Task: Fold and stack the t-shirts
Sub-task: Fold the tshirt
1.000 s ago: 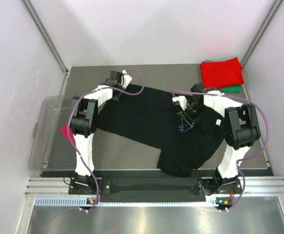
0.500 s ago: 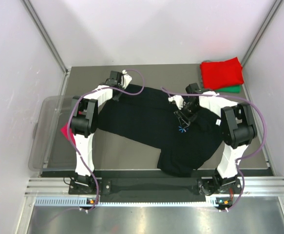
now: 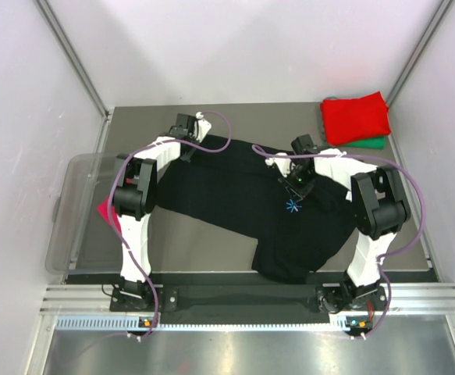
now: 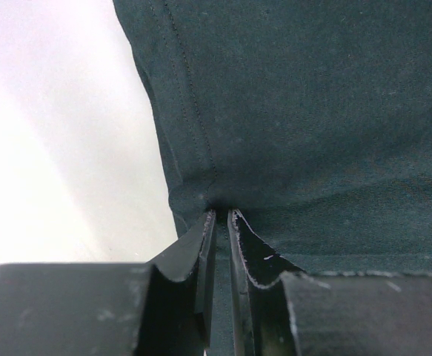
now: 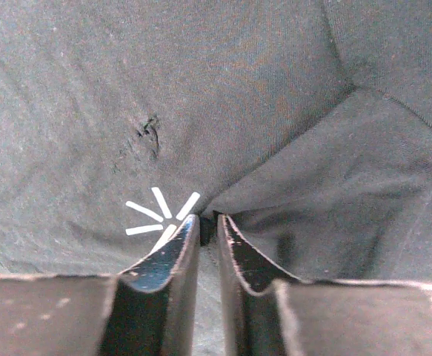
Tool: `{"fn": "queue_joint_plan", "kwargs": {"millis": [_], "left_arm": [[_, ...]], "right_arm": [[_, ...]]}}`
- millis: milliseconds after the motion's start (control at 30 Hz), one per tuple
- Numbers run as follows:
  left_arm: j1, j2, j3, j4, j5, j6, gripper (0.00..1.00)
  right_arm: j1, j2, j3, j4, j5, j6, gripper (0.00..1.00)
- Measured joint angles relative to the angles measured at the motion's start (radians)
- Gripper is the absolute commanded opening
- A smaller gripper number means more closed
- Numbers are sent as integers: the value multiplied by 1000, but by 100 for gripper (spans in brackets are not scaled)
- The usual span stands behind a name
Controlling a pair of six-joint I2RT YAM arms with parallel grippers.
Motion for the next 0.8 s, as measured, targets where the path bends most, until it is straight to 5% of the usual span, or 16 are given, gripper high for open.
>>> {"fn": "queue_joint_plan", "kwargs": {"millis": [800], "left_arm": [[0,0,0,0,0,0,17]], "right_arm": [[76,-128,71,-149,29,35,8]]}}
